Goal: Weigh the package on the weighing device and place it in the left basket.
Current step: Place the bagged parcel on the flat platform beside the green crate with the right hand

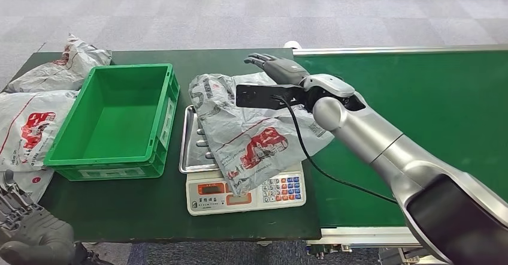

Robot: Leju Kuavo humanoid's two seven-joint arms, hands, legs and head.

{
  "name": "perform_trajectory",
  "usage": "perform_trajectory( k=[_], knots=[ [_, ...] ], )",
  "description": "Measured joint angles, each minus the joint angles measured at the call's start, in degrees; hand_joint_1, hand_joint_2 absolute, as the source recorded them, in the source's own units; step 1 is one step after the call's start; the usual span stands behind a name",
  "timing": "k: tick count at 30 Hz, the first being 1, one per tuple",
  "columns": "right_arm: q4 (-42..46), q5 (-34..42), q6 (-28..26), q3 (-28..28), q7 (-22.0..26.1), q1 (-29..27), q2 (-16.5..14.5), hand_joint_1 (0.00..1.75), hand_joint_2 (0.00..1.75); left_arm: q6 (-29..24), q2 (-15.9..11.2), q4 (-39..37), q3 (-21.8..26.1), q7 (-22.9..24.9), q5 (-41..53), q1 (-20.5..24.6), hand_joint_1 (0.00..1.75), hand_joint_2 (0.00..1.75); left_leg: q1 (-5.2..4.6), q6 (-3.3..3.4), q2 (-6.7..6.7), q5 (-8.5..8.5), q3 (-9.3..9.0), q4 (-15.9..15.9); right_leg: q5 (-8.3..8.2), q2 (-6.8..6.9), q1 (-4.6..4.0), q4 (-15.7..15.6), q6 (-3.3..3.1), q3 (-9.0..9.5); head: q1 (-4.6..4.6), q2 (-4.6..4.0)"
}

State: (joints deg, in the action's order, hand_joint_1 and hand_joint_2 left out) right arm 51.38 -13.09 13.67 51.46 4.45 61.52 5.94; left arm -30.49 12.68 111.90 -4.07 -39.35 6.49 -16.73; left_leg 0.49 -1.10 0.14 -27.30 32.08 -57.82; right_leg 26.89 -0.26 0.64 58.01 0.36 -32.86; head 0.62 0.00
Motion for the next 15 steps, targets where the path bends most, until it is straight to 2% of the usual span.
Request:
perform_trajectory(
  k=[5, 15],
  knots=[
    [4.5, 4.0, -0.1, -1.8, 0.8, -1.3, 2.3, 0.0, 0.0, 0.7, -0.9, -0.3, 0.0, -0.8, -2.2, 0.5, 0.0, 0.0, 0.0, 0.0, 0.0, 0.0, 0.0, 0.0, 0.0, 0.0, 0.0, 0.0, 0.0, 0.0, 0.01, 0.0],
    [8.1, 4.7, -0.3, -3.3, 0.9, -2.5, 4.0, 0.0, 0.0, 0.7, -1.7, -0.6, 0.0, -0.9, -2.2, 0.9, 0.0, 0.0, 0.0, 0.0, 0.0, 0.0, 0.0, 0.0, 0.0, 0.0, 0.0, 0.0, 0.0, 0.0, 0.02, 0.0]
  ],
)
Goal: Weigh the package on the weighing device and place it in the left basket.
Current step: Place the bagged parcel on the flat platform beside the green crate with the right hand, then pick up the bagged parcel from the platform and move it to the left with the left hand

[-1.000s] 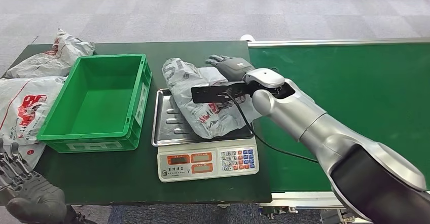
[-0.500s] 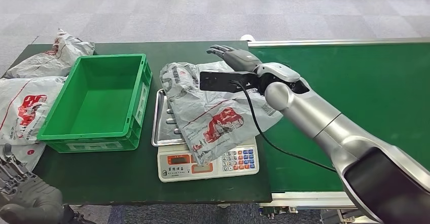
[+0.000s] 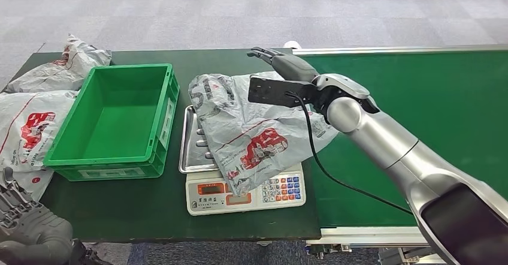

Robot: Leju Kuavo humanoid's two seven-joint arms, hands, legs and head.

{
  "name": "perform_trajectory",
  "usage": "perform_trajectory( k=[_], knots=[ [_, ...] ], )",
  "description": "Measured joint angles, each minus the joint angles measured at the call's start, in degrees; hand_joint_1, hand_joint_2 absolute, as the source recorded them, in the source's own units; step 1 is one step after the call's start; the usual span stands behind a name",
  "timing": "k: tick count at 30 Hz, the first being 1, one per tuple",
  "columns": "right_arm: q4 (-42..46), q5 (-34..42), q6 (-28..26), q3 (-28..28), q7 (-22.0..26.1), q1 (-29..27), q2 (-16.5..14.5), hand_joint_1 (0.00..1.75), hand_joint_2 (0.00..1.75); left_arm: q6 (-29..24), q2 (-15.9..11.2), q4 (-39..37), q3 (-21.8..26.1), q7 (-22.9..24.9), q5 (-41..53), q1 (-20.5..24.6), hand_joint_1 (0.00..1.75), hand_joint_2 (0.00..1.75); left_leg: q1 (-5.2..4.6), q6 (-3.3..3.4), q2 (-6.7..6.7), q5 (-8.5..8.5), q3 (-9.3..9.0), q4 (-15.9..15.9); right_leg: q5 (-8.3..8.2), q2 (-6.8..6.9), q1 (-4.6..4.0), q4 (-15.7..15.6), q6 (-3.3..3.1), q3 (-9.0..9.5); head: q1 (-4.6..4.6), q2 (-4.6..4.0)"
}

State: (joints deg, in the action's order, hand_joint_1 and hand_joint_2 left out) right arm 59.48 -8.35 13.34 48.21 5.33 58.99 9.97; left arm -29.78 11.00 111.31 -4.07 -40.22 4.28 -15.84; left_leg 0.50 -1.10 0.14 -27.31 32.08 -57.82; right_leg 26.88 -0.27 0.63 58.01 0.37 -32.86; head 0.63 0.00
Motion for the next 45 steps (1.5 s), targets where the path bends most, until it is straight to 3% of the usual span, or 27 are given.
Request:
perform_trajectory(
  k=[6, 8, 11, 15, 17, 20, 25, 30, 37, 45],
  knots=[
    [4.0, -1.8, -7.1, -2.7, 2.2, -4.1, 2.6, 0.0, 0.0, -2.2, -0.6, -0.9, -0.4, 2.3, 8.0, 1.4, 0.0, 0.0, 0.01, 0.01, 0.21, 0.0, -0.08, -0.1, 0.03, 0.19, -0.02, -0.1, 0.02, 0.05, 0.01, 0.0],
    [7.8, -5.3, -10.8, -6.4, 3.6, -9.8, 5.0, 0.0, 0.0, -1.3, -2.0, -2.6, -1.4, 6.8, 15.0, 3.7, 0.0, 0.0, 0.05, 0.02, 0.6, -0.01, -0.14, -0.1, 0.11, 0.58, -0.06, -0.2, 0.06, 0.3, -0.01, 0.0],
    [15.8, -12.1, -14.7, -15.5, 5.1, -23.3, 8.2, 0.0, 0.0, 4.5, -5.4, -6.9, -3.3, 14.8, 23.8, 8.9, 0.0, 0.0, 0.07, 0.05, 1.07, -0.03, -0.15, -0.1, 0.2, 1.04, -0.08, -0.3, 0.12, 0.58, -0.03, 0.0],
    [27.6, -14.8, -15.2, -29.3, 6.3, -43.1, 10.9, 0.0, 0.0, 15.6, -10.6, -15.5, -6.3, 21.2, 30.7, 19.6, 0.0, 1.75, 0.06, 0.09, 1.27, -0.02, 0.05, -0.1, 0.2, 1.23, -0.06, -0.3, 0.14, 0.47, -0.02, 0.0],
    [32.7, -14.3, -13.9, -36.1, 7.0, -50.8, 11.7, 0.0, 0.0, 20.1, -13.3, -20.7, -8.2, 23.4, 33.0, 26.1, 0.0, 1.75, 0.06, 0.11, 1.15, 0.0, 0.16, -0.1, 0.16, 1.16, -0.05, -0.2, 0.13, 0.37, -0.03, 0.0],
    [38.0, -13.9, -11.9, -43.2, 7.5, -57.4, 12.1, 0.0, 0.0, 26.5, -17.1, -28.1, -11.8, 25.4, 34.1, 35.2, 0.0, 1.75, 0.06, 0.11, 0.6, 0.01, 0.2, -0.1, 0.02, 0.65, -0.06, -0.2, 0.06, 0.14, -0.01, 0.0],
    [42.8, -15.4, -12.7, -48.0, 8.0, -64.1, 12.1, 0.0, 0.0, 30.7, -20.9, -39.1, -19.2, 26.1, 36.0, 46.8, 0.0, 1.75, 0.06, 0.09, 0.32, 0.04, 0.19, -0.1, -0.08, 0.38, -0.06, -0.2, 0.04, 0.01, -0.02, 0.0],
    [46.8, -14.4, -13.5, -51.7, 8.9, -69.7, 12.1, 0.0, 0.0, 33.4, -22.7, -46.6, -25.8, 24.9, 34.8, 54.1, 0.0, 1.75, 0.05, 0.09, 0.26, 0.04, 0.23, -0.1, -0.09, 0.31, -0.05, -0.2, 0.04, -0.04, -0.02, 0.0],
    [49.0, -14.2, -13.1, -53.0, 9.3, -72.6, 11.4, 0.0, 0.0, 37.8, -21.6, -54.0, -35.0, 24.8, 33.4, 60.3, 0.0, 1.75, 0.02, 0.1, 0.22, 0.04, 0.24, -0.1, -0.11, 0.27, 0.0, -0.2, 0.07, -0.07, -0.02, 0.0],
    [47.9, -16.5, -12.7, -50.7, 9.3, -70.6, 8.4, 0.0, 0.0, 40.3, -14.5, -63.9, -42.1, 23.1, 31.7, 63.8, 0.0, 1.75, 0.0, 0.14, 0.23, 0.08, 0.25, -0.1, -0.14, 0.28, 0.01, -0.2, 0.1, -0.04, -0.02, 0.0]
  ],
)
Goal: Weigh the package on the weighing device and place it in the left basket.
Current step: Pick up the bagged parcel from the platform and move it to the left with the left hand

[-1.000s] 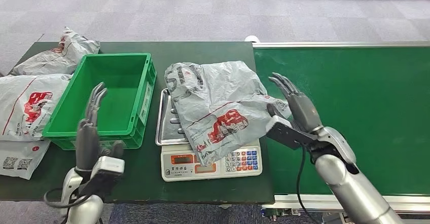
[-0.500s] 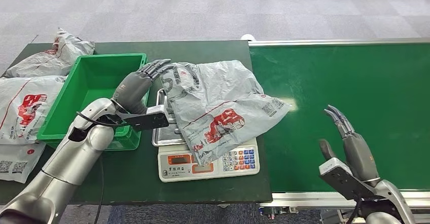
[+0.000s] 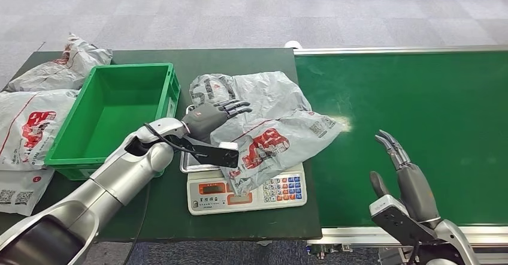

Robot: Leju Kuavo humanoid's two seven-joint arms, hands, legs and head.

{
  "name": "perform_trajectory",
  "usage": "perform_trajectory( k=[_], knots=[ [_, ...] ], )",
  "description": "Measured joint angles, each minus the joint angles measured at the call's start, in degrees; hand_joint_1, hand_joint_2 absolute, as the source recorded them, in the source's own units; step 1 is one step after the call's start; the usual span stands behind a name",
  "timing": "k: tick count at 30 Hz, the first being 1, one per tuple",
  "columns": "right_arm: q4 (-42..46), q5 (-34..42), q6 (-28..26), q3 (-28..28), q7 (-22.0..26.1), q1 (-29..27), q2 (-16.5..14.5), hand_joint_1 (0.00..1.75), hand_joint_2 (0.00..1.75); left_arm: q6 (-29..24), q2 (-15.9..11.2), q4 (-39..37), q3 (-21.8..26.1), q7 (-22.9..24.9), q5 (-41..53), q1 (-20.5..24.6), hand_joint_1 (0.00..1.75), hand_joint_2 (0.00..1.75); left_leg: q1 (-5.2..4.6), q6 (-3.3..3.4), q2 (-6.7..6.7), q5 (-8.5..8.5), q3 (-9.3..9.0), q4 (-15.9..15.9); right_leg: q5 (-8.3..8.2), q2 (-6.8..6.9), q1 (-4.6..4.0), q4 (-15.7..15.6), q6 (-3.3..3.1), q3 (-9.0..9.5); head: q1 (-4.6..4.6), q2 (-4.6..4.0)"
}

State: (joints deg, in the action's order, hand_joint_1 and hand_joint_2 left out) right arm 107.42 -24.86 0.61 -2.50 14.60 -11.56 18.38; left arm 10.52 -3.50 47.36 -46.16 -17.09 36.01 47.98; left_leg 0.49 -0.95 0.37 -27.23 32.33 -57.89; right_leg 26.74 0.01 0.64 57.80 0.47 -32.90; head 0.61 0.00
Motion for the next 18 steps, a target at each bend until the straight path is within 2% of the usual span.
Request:
perform_trajectory(
  k=[10, 14, 18],
  knots=[
    [-4.7, -0.1, 0.9, 3.8, 0.3, 5.4, -3.0, 0.0, 0.0, -1.7, 11.6, -11.5, -3.0, -1.7, -2.9, 2.2, 0.0, 1.75, -0.02, 0.02, 0.03, 0.01, 0.08, 0.0, -0.01, 0.01, 0.02, 0.0, 0.02, 0.0, 0.0, 0.0],
    [-7.8, 0.5, 1.3, 5.1, 1.0, 8.1, -3.5, 0.0, 0.0, -2.8, 14.5, -15.0, -3.3, -2.1, -3.2, 2.3, 1.72, 1.75, -0.03, 0.03, 0.02, 0.02, 0.07, 0.0, -0.02, 0.01, 0.02, 0.0, 0.03, -0.02, 0.01, 0.0],
    [-9.7, 0.8, 1.4, 6.0, 1.2, 9.8, -3.9, 0.0, 0.0, -4.3, 15.5, -17.2, -3.8, -3.1, -3.1, 2.2, 1.75, 1.75, -0.02, 0.07, 0.03, 0.05, 0.09, 0.0, -0.03, 0.02, 0.01, 0.0, 0.03, -0.02, 0.01, 0.0]
  ],
)
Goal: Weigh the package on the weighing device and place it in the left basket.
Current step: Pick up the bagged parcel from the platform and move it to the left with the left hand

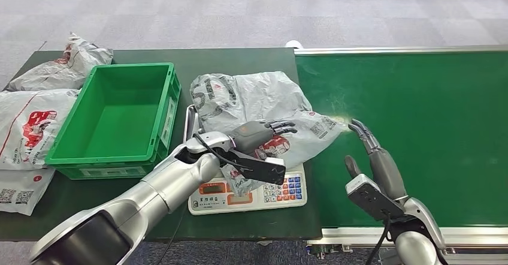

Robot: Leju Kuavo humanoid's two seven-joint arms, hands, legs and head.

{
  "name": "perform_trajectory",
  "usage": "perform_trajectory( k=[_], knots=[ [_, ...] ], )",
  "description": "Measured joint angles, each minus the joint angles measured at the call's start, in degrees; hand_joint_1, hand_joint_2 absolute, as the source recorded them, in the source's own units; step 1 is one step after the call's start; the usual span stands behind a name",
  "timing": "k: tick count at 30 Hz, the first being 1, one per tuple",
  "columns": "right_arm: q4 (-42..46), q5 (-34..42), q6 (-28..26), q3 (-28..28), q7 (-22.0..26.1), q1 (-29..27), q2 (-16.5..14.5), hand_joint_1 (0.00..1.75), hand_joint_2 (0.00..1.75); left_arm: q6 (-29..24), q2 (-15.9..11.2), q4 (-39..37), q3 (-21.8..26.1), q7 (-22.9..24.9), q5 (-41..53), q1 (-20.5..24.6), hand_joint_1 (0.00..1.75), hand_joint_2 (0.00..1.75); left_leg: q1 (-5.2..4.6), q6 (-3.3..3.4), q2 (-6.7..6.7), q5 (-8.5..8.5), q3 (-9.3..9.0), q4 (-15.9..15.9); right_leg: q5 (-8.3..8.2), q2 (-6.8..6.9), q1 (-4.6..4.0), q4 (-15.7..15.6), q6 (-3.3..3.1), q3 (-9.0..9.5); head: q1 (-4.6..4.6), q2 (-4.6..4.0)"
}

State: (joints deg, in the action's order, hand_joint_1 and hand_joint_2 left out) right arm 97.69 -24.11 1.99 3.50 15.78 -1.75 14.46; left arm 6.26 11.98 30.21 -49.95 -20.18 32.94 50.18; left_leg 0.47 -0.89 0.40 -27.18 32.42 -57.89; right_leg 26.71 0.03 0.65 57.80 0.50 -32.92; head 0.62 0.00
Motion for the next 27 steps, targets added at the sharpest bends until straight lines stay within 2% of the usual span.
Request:
perform_trajectory(
  k=[6, 20, 27],
  knots=[
    [-1.4, 0.1, 0.0, 1.0, -0.2, 1.3, -0.6, 0.0, 0.0, -0.9, -0.2, -1.7, -0.1, -0.6, 0.8, -0.1, 1.75, 1.75, 0.0, 0.0, 0.01, 0.0, 0.03, 0.0, 0.0, 0.01, 0.0, 0.0, 0.0, 0.0, 0.0, 0.0],
    [-3.7, 1.3, -0.7, 2.0, 0.6, 2.7, -0.9, 0.0, 0.0, -1.1, -3.6, -2.8, -0.4, -0.6, 4.4, 0.1, 1.75, 1.75, 0.0, 0.0, 0.02, 0.02, 0.02, 0.0, 0.0, 0.02, 0.0, 0.0, 0.0, -0.02, -0.01, 0.0],
    [-3.8, 1.5, -1.1, 2.0, 1.1, 1.6, -0.9, 0.0, 0.0, -5.6, -7.0, 0.7, -0.2, 0.9, 6.6, 0.9, 1.75, 1.75, 0.01, -0.04, 0.02, 0.05, 0.02, 0.0, 0.0, 0.02, -0.01, 0.0, 0.0, -0.02, 0.0, 0.0]
  ],
)
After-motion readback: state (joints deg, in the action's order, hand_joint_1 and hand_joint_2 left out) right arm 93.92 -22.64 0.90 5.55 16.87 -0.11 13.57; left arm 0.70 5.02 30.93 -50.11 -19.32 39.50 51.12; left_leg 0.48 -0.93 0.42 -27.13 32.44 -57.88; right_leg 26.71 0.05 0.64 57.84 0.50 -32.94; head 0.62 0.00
